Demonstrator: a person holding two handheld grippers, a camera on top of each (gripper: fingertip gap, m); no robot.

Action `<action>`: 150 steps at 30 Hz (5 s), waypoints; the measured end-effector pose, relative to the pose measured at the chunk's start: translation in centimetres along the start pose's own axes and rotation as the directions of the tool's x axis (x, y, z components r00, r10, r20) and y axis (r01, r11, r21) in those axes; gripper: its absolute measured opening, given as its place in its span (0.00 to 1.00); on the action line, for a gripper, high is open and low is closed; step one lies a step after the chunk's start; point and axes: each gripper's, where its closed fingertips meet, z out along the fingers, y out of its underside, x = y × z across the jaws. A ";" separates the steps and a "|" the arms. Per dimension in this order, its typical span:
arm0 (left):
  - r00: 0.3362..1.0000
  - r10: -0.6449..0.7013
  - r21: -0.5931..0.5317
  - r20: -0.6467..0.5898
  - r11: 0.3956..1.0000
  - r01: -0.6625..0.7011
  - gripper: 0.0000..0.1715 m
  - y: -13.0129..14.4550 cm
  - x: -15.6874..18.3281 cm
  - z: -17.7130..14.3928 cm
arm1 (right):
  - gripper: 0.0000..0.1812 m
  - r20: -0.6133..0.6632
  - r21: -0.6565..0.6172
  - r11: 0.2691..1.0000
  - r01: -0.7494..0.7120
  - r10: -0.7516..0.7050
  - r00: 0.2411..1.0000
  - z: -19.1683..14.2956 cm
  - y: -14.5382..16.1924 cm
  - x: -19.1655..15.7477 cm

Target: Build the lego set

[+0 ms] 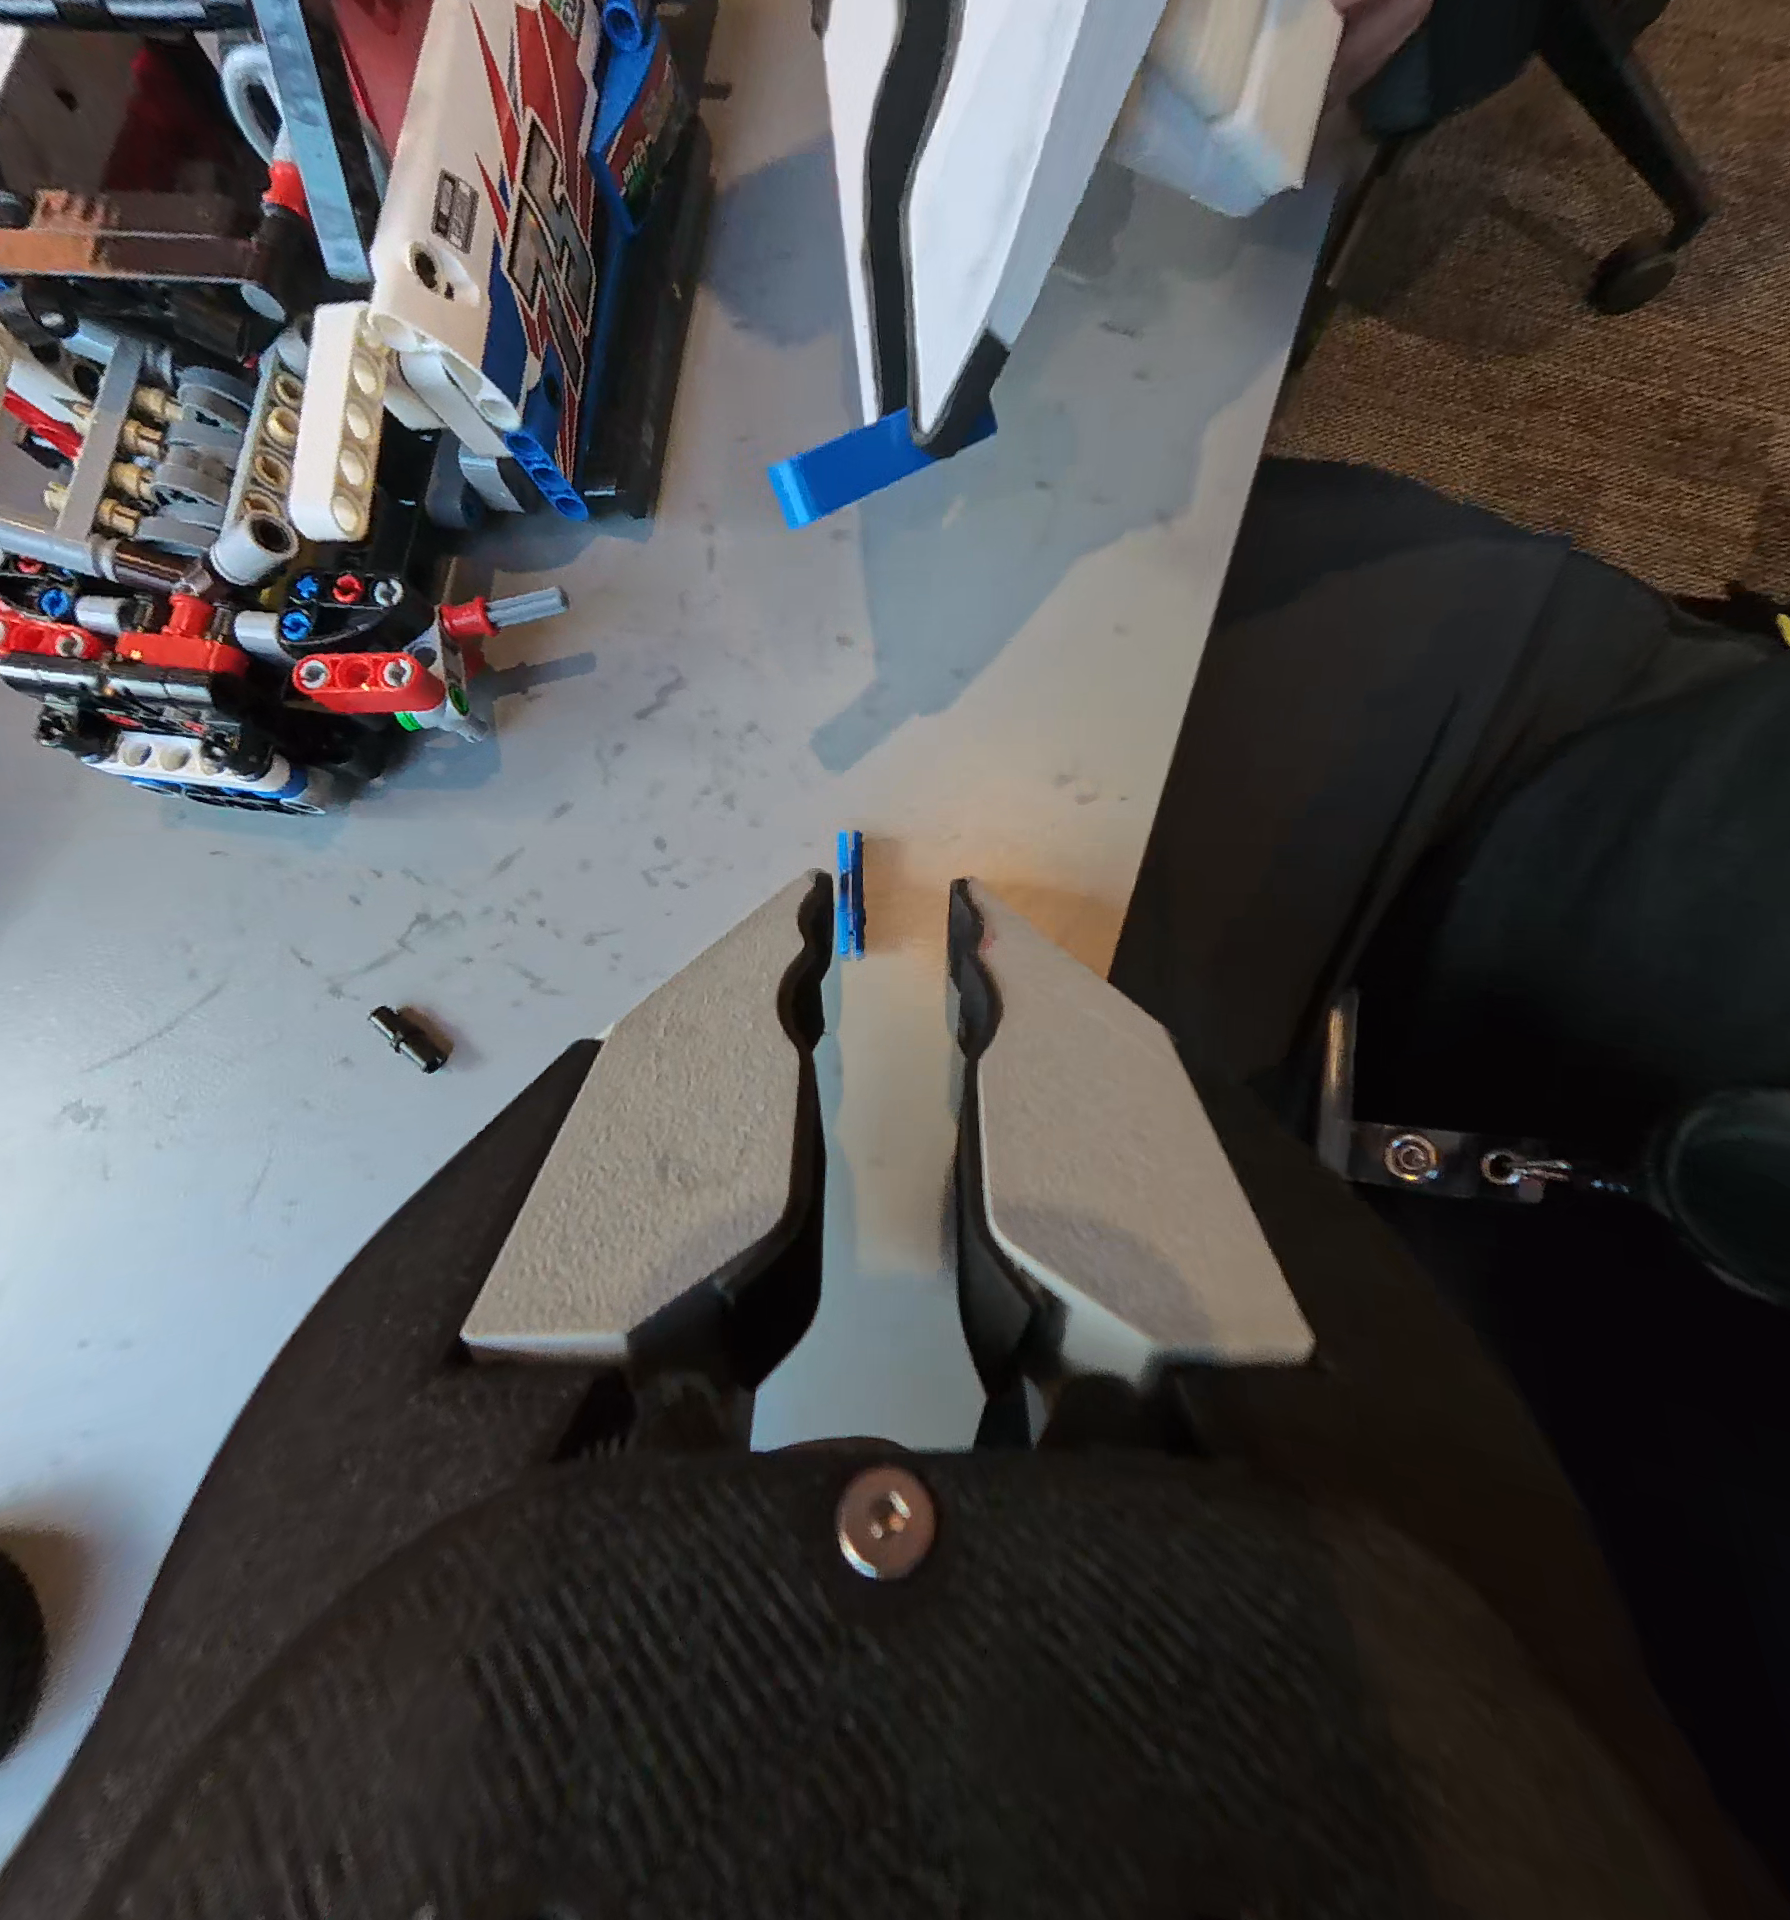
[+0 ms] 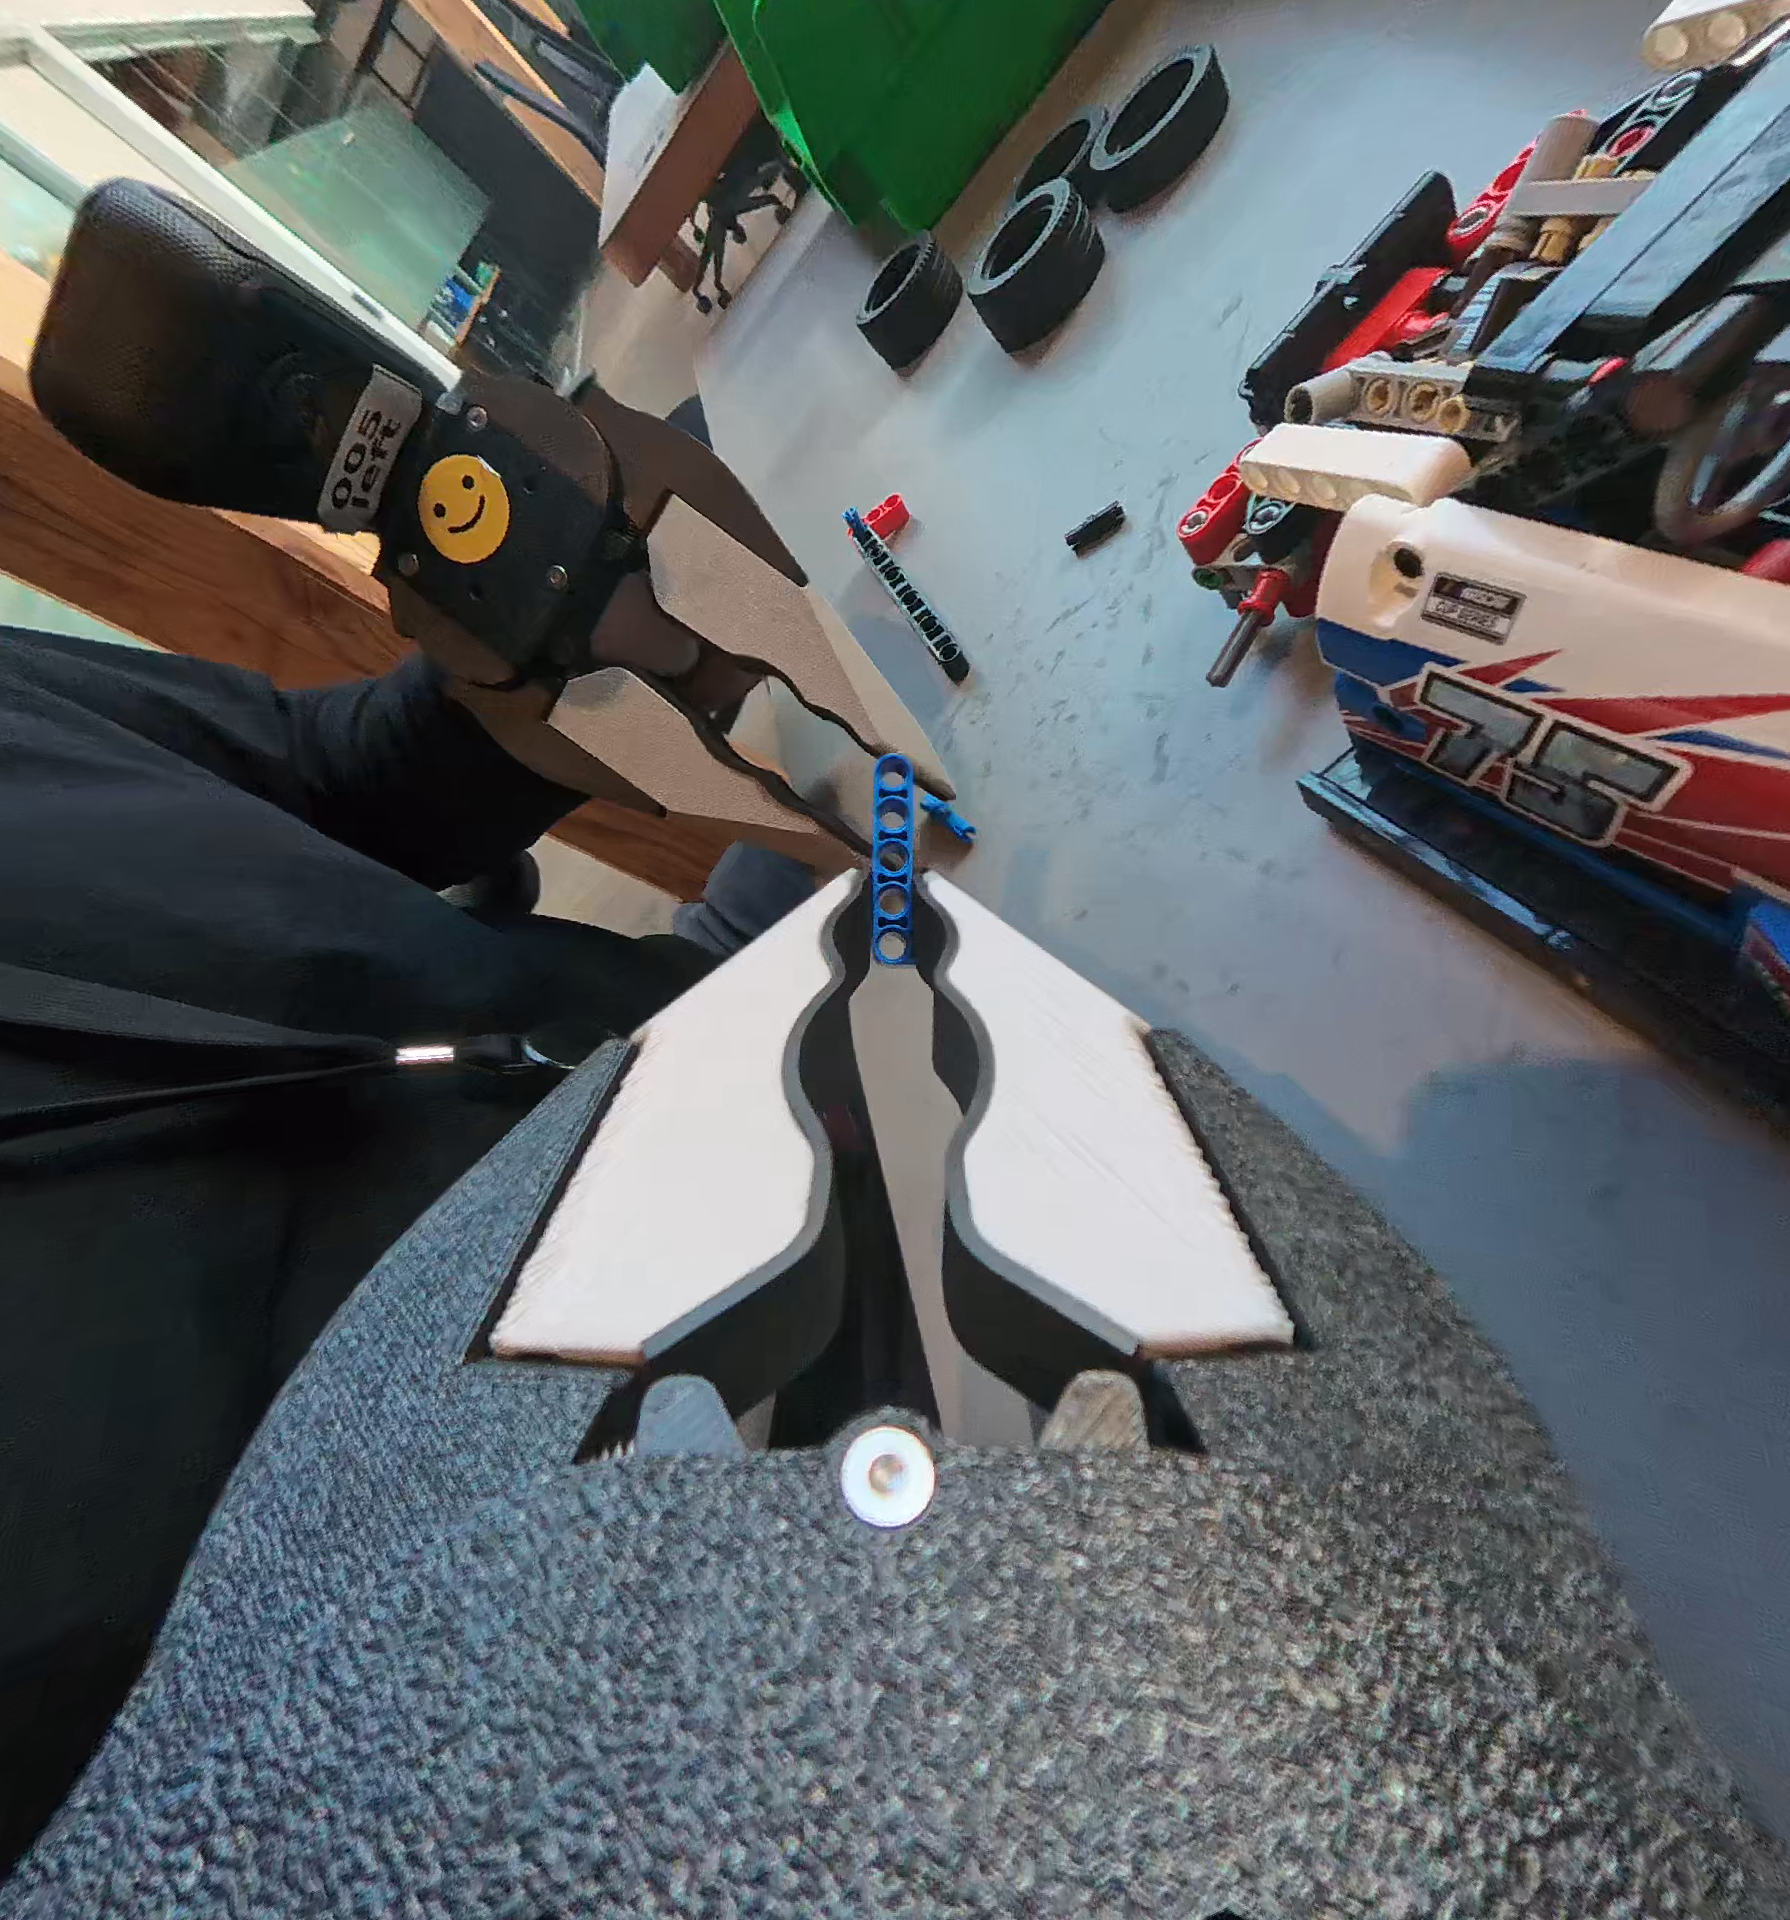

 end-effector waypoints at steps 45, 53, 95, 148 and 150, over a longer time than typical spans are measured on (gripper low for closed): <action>0.784 0.620 0.045 -0.007 0.784 -0.619 0.03 -5.3 1.9 0.2 | 0.04 0.160 -0.111 0.991 -0.072 0.089 0.983 0.2 1.9 -1.7; 0.902 -0.061 -0.138 -0.427 0.990 0.002 0.03 -3.7 1.0 1.5 | 0.11 -0.179 -0.171 0.918 0.357 -0.385 0.905 -0.6 1.2 0.6; 0.982 -0.071 -0.169 -0.175 0.985 0.041 0.01 1.0 -0.2 -0.3 | 0.10 -0.313 -0.274 0.771 0.575 -0.637 0.705 0.8 1.1 0.9; 0.852 -0.260 0.485 -0.455 0.730 0.482 0.02 -9.1 0.1 -5.3 | 0.02 -0.075 0.262 0.900 0.347 -0.340 0.937 2.0 -3.1 -4.3; 0.835 -0.258 0.491 -0.486 0.710 0.505 0.02 -9.5 0.2 -5.6 | 0.02 -0.024 0.301 0.903 0.307 -0.315 0.949 1.9 -3.4 -4.9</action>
